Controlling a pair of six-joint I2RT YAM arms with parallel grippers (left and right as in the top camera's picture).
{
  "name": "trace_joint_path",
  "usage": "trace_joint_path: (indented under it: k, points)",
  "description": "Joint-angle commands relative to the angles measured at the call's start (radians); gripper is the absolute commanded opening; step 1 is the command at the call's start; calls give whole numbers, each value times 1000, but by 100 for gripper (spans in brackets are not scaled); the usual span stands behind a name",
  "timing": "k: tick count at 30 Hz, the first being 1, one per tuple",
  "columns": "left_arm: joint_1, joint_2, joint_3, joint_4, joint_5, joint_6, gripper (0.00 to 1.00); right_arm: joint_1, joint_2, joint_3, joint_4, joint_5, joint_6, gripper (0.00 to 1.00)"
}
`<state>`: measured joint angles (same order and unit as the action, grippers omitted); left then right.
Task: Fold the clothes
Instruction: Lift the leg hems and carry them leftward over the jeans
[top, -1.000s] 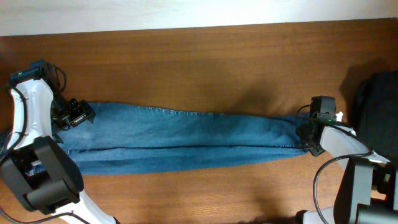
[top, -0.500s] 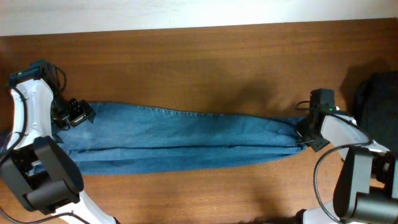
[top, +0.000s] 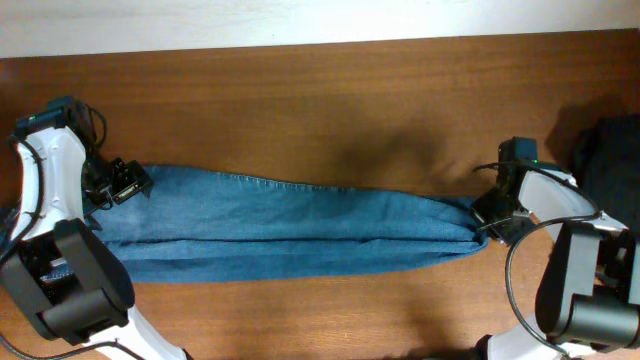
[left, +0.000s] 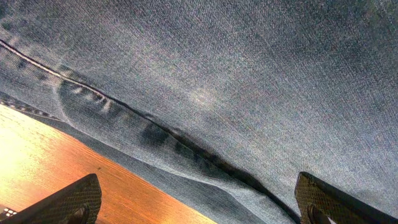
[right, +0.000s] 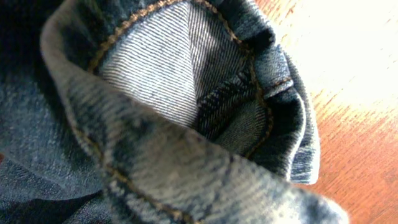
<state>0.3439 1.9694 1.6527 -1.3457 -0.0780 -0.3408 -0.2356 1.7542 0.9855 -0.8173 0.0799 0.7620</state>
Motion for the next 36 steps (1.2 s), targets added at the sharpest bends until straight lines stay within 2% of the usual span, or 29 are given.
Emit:
trace_joint_path:
  k: [1, 7, 13, 21, 27, 31, 33, 36]
  points:
    - [6, -2, -2, -5, 10, -3, 99, -52, 14, 50, -30, -64, -64, 4]
    - [6, -2, -2, -10, 10, -3, 99, -167, 14, 161, -51, -64, -134, 4]
    - [6, -2, -2, -25, 10, -3, 99, -214, 14, 265, -52, -55, -232, 4]
    - [6, -2, -2, -27, 10, -3, 99, -218, 14, 415, -83, 146, -293, 4]
    - [6, -2, -2, -27, 10, -3, 99, -218, 14, 529, -176, 224, -314, 4]
    - [6, -2, -2, -27, 10, -3, 99, -212, 14, 625, -268, 186, -325, 4]
    - [6, -2, -2, -26, 10, -3, 99, -192, 14, 671, -311, 105, -398, 4]
    - [6, -2, -2, -23, 10, -3, 99, -157, 14, 682, -349, 53, -407, 4]
